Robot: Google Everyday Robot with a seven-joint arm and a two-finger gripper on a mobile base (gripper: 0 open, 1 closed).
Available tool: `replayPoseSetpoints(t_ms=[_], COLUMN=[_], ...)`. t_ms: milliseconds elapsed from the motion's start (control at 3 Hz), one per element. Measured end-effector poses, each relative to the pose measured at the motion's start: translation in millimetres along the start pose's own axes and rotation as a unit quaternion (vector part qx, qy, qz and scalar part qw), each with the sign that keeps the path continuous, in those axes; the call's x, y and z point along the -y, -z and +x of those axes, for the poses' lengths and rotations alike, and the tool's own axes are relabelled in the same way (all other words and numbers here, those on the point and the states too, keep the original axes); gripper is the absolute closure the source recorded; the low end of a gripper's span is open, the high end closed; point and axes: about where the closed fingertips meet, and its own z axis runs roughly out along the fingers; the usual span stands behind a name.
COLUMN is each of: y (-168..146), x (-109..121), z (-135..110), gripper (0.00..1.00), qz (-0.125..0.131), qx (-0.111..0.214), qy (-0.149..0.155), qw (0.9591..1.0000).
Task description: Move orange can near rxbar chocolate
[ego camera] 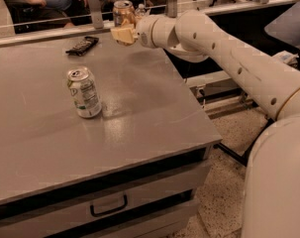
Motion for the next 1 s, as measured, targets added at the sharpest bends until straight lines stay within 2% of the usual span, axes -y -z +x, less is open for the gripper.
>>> replayPoseSetpoints(t_ms=[667,1000], y=[-34,-56], x=[9,12], z=[14,22], gripper=[1.00,1.00], qz=[0.006,0.001], qx=[-0.015,-0.022], qy=[-0.010,-0.009], qw=[0.9998,0.9997])
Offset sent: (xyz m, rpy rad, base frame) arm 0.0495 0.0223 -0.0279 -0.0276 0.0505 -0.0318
